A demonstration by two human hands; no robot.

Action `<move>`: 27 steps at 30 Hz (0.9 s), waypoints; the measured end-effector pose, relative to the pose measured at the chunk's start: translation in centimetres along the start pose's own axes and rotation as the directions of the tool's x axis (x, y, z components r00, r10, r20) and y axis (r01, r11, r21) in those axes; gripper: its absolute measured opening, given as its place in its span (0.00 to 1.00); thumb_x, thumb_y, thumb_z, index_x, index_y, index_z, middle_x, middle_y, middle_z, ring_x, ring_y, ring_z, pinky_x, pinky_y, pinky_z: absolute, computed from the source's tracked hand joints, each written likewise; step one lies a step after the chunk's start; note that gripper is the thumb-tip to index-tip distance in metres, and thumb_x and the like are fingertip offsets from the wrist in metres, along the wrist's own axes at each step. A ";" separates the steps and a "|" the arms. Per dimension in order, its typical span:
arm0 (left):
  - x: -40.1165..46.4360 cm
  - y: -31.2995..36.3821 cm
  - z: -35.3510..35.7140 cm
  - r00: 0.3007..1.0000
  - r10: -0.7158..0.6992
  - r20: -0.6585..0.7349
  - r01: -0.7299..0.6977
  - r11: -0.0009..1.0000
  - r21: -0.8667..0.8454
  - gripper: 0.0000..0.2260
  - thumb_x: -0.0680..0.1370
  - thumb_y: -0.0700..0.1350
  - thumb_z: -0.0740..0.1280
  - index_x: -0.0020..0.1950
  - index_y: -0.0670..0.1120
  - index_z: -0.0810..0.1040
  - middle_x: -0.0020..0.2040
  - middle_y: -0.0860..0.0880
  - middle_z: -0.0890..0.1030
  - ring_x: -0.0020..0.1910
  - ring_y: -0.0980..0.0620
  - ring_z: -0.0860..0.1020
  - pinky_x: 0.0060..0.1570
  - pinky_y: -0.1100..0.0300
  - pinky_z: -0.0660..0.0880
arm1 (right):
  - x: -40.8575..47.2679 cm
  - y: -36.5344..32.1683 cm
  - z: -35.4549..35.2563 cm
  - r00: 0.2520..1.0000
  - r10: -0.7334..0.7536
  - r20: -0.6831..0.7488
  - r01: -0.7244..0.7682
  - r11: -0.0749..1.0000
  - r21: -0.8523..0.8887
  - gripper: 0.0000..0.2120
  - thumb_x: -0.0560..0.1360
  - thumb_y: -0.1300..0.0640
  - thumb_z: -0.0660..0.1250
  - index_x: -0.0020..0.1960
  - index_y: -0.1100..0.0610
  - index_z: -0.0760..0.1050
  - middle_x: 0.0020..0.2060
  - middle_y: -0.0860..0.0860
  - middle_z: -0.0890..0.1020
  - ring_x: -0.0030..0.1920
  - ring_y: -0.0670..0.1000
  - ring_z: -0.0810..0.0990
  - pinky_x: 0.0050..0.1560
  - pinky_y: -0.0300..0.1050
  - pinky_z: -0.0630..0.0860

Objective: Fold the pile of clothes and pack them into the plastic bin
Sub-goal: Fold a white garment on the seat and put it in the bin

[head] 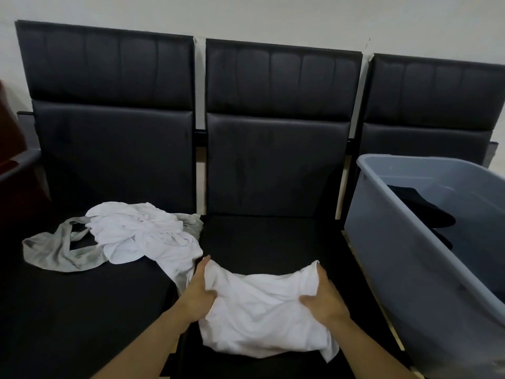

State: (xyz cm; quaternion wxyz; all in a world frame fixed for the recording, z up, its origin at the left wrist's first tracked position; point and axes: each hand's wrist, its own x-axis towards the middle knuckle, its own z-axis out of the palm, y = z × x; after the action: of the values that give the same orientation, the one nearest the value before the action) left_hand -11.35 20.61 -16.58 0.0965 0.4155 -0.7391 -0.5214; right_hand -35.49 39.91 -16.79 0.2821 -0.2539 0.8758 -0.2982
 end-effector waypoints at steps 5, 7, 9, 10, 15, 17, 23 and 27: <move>-1.4 1.3 1.1 0.966 0.088 -0.245 0.094 0.760 0.644 0.27 0.78 0.48 0.65 0.76 0.51 0.60 0.71 0.46 0.60 0.69 0.45 0.63 0.69 0.53 0.67 | -0.8 -2.0 -0.2 0.963 -0.194 -0.184 0.071 0.849 -0.524 0.41 0.76 0.47 0.68 0.80 0.44 0.46 0.79 0.53 0.49 0.79 0.57 0.52 0.78 0.57 0.55; -2.4 2.5 2.2 0.964 0.245 -0.106 -0.122 0.758 0.640 0.16 0.79 0.51 0.65 0.66 0.54 0.70 0.65 0.51 0.68 0.66 0.50 0.68 0.65 0.57 0.70 | -0.9 -2.8 0.1 0.918 -0.394 -0.048 0.301 0.769 -0.565 0.25 0.81 0.50 0.63 0.75 0.43 0.60 0.81 0.48 0.51 0.81 0.53 0.49 0.80 0.52 0.49; -3.5 3.6 3.5 0.955 0.213 0.208 -0.292 0.804 0.518 0.05 0.80 0.52 0.64 0.55 0.57 0.76 0.55 0.56 0.77 0.58 0.53 0.76 0.58 0.59 0.72 | -1.1 -3.4 0.8 0.859 -0.481 0.175 0.495 0.692 -0.526 0.16 0.84 0.52 0.58 0.70 0.43 0.69 0.81 0.44 0.55 0.81 0.49 0.49 0.80 0.47 0.48; -3.9 3.9 4.3 0.919 0.141 0.368 -0.318 0.817 0.481 0.06 0.80 0.52 0.64 0.55 0.56 0.78 0.54 0.56 0.79 0.58 0.53 0.78 0.59 0.59 0.72 | -1.3 -3.4 1.2 0.837 -0.470 0.281 0.545 0.664 -0.513 0.16 0.85 0.51 0.56 0.71 0.42 0.69 0.81 0.43 0.54 0.81 0.48 0.48 0.80 0.47 0.47; -4.5 3.3 5.8 0.870 -0.023 0.492 -0.317 0.737 0.596 0.16 0.82 0.53 0.62 0.69 0.51 0.75 0.70 0.50 0.74 0.69 0.50 0.72 0.68 0.58 0.67 | -2.0 -3.0 2.4 0.852 -0.272 0.447 0.505 0.656 -0.562 0.22 0.85 0.46 0.51 0.79 0.37 0.57 0.81 0.45 0.52 0.81 0.51 0.50 0.79 0.53 0.49; -4.5 2.9 5.2 0.885 0.075 0.459 -0.373 0.705 0.604 0.14 0.81 0.53 0.62 0.64 0.51 0.76 0.65 0.50 0.75 0.65 0.49 0.73 0.64 0.56 0.70 | -2.4 -3.4 2.5 0.880 -0.228 0.418 0.457 0.650 -0.608 0.23 0.85 0.43 0.50 0.79 0.38 0.56 0.80 0.48 0.55 0.79 0.54 0.54 0.76 0.55 0.57; -3.0 2.2 3.7 0.959 0.047 0.279 -0.267 0.468 0.842 0.21 0.83 0.53 0.55 0.76 0.51 0.64 0.74 0.47 0.64 0.74 0.44 0.63 0.73 0.45 0.60 | -3.8 -5.0 3.7 0.933 0.006 0.360 0.203 0.817 -0.540 0.26 0.84 0.40 0.49 0.80 0.45 0.56 0.74 0.55 0.58 0.67 0.59 0.69 0.64 0.54 0.75; -1.8 1.6 3.5 0.996 -0.026 0.083 -0.054 0.556 0.829 0.23 0.84 0.56 0.53 0.74 0.45 0.64 0.72 0.44 0.65 0.71 0.44 0.65 0.71 0.48 0.65 | -3.4 -5.3 3.0 0.963 0.029 0.267 0.064 0.941 -0.333 0.22 0.82 0.40 0.55 0.69 0.51 0.71 0.63 0.50 0.75 0.53 0.50 0.79 0.52 0.49 0.83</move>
State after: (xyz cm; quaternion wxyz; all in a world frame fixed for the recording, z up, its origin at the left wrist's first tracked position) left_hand -13.00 24.50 -16.24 -0.1380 0.3833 -0.9042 -0.1284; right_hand -29.63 37.15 -14.06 0.3474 -0.3444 0.8654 -0.1085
